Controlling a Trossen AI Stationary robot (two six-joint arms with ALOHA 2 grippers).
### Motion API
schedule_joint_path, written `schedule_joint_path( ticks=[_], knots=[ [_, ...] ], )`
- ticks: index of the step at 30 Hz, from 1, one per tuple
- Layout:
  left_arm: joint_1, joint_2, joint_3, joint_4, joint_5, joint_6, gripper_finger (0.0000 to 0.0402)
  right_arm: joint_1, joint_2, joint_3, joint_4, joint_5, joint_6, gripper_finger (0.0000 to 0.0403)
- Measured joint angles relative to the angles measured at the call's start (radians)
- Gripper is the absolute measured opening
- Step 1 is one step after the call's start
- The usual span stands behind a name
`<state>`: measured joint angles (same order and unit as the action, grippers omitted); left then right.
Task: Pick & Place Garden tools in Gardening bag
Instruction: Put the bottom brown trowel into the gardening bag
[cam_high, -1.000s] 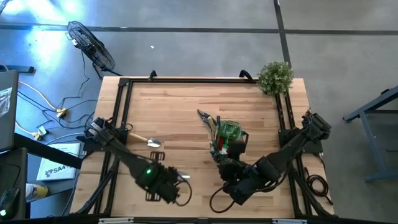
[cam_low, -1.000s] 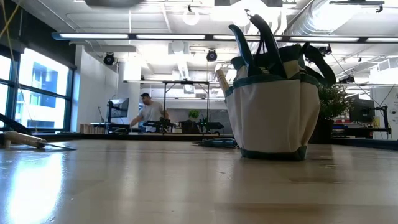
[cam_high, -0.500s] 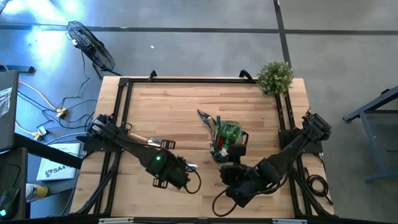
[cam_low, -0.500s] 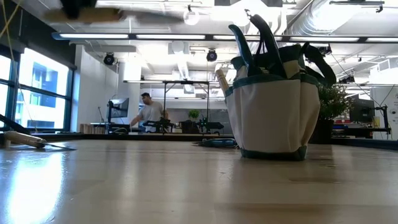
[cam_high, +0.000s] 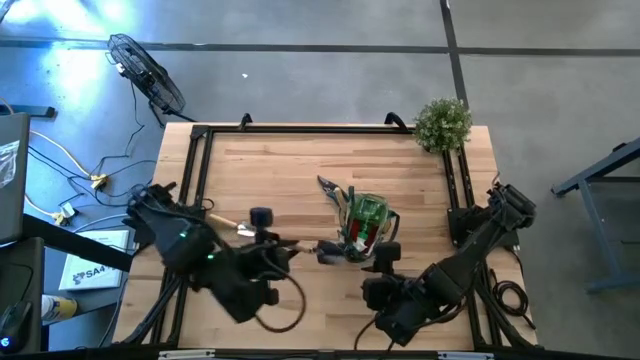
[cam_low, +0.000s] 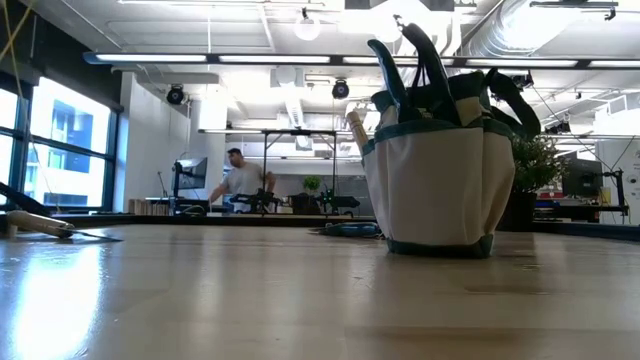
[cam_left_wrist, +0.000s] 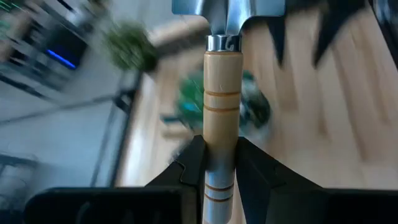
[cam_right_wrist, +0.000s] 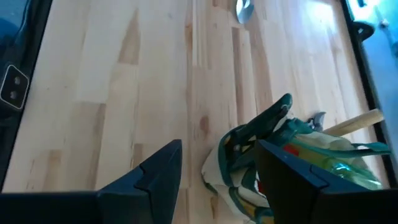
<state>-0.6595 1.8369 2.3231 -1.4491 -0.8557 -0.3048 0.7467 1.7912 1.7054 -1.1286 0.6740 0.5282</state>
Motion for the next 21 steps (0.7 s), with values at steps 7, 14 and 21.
schedule_joint_path(
  ticks=[7, 14, 21],
  knots=[
    [-0.101, -0.058, -0.013, 0.176, -0.327, 0.012, 0.0052, 0.063, 0.0, 0.0, -0.017, 0.177, -0.003, 0.0193],
    [-0.104, -0.064, -0.013, 0.227, -0.427, -0.112, 0.0052, 0.156, 0.0, 0.0, -0.02, 0.541, -0.171, 0.0193],
    [0.009, -0.08, -0.013, 0.221, -0.233, -0.257, 0.0052, 0.224, 0.0, 0.001, 0.231, 0.896, -0.72, 0.0193]
  ],
)
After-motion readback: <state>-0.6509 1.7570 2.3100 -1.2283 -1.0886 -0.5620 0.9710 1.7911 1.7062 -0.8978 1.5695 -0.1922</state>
